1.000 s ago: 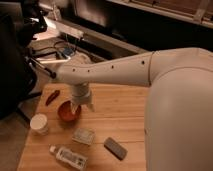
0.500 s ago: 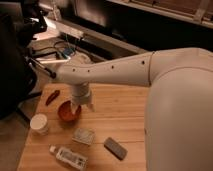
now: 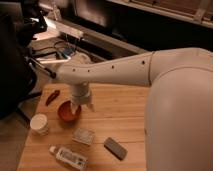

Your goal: Pick up the ceramic cup

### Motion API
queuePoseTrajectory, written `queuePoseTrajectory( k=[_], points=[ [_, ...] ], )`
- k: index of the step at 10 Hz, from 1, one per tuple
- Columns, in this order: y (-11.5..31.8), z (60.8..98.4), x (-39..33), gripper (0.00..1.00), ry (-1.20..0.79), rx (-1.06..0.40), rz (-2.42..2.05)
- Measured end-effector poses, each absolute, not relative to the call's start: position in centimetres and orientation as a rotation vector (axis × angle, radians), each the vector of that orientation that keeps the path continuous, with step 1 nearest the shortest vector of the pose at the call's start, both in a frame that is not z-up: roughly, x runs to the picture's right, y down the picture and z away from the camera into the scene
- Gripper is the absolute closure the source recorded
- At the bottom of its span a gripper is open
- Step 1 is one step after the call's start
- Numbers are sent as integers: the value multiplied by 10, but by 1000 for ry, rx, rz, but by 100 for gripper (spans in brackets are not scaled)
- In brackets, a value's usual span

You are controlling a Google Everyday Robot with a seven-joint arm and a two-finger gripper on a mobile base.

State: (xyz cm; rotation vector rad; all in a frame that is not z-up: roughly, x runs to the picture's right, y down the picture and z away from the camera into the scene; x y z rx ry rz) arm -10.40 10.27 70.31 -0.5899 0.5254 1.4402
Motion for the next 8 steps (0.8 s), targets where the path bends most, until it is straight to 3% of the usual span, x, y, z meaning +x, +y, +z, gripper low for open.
queuePoseTrajectory(
  k=[8],
  points=[
    [100,702,-112,35,480,-590,1429]
  ],
)
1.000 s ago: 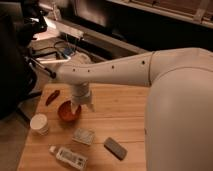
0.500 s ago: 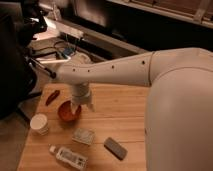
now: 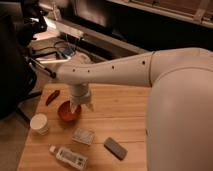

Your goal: Pick up the ceramic cup

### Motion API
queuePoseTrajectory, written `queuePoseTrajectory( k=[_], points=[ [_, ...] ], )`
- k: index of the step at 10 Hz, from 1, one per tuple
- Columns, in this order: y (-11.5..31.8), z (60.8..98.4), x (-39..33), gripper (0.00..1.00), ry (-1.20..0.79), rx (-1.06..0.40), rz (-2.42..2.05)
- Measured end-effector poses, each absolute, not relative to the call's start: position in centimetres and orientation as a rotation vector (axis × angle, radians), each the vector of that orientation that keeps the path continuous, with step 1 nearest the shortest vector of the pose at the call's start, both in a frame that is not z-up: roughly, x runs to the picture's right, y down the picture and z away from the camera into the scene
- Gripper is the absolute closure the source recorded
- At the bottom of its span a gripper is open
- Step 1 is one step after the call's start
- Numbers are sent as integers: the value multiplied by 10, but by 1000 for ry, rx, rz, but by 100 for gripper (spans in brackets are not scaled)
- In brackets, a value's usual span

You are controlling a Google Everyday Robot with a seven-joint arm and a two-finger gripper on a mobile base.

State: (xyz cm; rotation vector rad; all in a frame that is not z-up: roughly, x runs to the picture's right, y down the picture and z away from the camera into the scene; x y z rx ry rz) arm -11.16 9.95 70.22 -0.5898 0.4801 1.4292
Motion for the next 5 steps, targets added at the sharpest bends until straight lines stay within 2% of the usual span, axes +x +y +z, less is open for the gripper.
queuePoseTrajectory(
  k=[5],
  points=[
    [105,695,-161,35,379,-607,1325]
  ],
)
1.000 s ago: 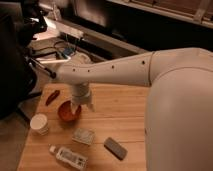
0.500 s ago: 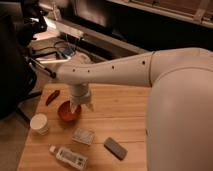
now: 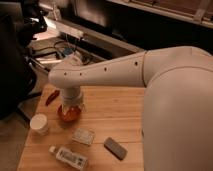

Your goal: Pick up the ceramic cup

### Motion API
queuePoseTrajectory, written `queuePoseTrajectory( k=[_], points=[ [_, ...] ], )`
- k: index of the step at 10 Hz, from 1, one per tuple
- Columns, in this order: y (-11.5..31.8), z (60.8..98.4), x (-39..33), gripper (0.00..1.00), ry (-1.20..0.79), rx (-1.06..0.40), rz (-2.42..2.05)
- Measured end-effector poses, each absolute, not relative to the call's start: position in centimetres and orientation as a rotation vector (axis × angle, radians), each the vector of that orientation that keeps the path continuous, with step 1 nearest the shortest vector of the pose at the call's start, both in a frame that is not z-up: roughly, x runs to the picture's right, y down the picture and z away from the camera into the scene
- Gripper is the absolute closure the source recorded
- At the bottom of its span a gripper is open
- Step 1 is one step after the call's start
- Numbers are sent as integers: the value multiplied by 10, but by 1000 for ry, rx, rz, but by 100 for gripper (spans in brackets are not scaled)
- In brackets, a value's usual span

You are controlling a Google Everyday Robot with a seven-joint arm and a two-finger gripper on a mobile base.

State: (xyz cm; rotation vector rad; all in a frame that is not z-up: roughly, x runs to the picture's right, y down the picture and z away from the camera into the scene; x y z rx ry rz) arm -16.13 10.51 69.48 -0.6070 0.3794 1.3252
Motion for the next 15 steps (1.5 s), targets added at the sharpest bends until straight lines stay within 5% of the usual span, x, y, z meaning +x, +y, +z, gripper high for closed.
queuePoseTrajectory(
  k=[7,15],
  points=[
    [139,701,-269,35,276,-624,1065],
    [152,759,-323,35,228,-665,1002]
  ],
)
